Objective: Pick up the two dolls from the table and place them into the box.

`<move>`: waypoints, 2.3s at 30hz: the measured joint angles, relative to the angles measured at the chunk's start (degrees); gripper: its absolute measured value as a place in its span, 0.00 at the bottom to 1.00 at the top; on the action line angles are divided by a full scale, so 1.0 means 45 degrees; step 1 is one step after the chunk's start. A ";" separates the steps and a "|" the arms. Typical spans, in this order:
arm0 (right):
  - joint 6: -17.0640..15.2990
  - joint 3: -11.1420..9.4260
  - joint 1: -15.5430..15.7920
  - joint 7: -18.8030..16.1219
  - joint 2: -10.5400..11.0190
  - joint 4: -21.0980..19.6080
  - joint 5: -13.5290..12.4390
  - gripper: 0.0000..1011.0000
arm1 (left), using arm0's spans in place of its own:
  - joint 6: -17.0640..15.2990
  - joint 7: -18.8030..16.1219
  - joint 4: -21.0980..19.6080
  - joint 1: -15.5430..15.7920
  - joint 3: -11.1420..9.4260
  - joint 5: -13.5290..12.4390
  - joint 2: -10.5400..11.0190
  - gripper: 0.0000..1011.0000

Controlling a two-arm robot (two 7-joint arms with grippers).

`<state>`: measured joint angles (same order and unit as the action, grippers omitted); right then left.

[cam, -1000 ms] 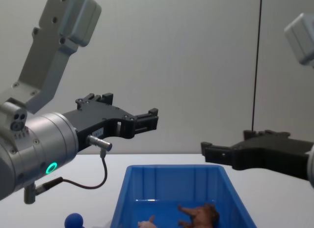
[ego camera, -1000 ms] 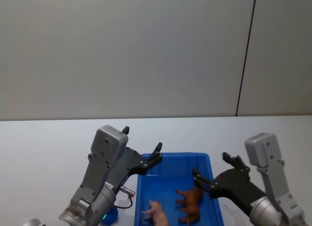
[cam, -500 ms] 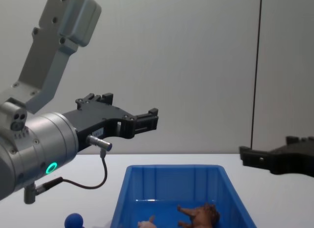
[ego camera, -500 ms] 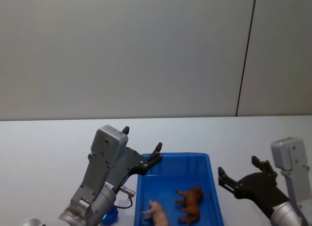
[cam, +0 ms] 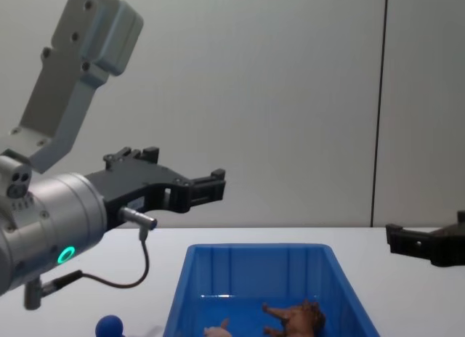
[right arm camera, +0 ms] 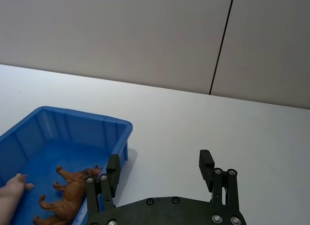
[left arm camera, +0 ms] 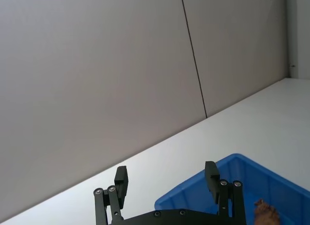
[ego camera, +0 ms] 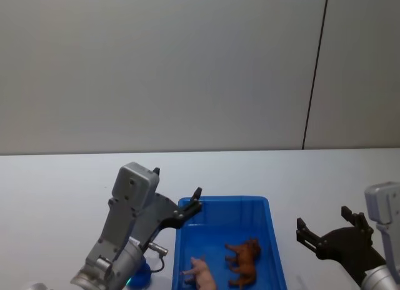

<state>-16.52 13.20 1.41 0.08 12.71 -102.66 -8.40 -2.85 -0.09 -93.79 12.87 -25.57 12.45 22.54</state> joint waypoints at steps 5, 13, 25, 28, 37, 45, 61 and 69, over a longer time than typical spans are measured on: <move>-0.0013 -0.0047 0.0075 0.0126 0.0042 -0.0048 -0.0047 0.99 | -0.0571 -0.0291 -0.0185 -0.0181 0.0101 0.0218 0.0156 0.99; -0.0025 -0.0084 0.0135 0.0229 0.0080 -0.0082 -0.0088 0.99 | -0.1770 -0.1016 -0.0630 -0.0684 0.0321 0.0803 0.0556 0.99; -0.0034 -0.0107 0.0184 0.0305 0.0104 -0.0108 -0.0115 0.99 | -0.2809 -0.1824 -0.1001 -0.1443 0.0607 0.1770 0.1068 0.99; -0.0034 -0.0112 0.0189 0.0315 0.0107 -0.0112 -0.0118 0.99 | -0.3032 -0.1953 -0.1030 -0.1622 0.0685 0.2072 0.1176 0.99; -0.0033 -0.0122 0.0198 0.0330 0.0116 -0.0123 -0.0128 0.99 | -0.3246 -0.1906 -0.0914 -0.1880 0.0832 0.2631 0.1291 0.99; -0.0032 -0.0122 0.0205 0.0342 0.0120 -0.0124 -0.0130 0.99 | -0.3242 -0.1523 -0.0543 -0.1877 0.0887 0.2911 0.1214 0.99; -0.0032 -0.0121 0.0207 0.0347 0.0119 -0.0123 -0.0129 0.99 | -0.3127 -0.0624 0.0415 -0.1621 0.0895 0.3151 0.0852 0.93; -0.0032 -0.0120 0.0207 0.0346 0.0119 -0.0122 -0.0129 0.99 | -0.3250 -0.0298 0.0735 -0.1484 0.0859 0.2926 0.0705 0.70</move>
<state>-16.67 12.66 2.34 1.63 13.24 -103.21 -8.98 -17.48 -1.43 -90.48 6.19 -21.70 25.62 25.71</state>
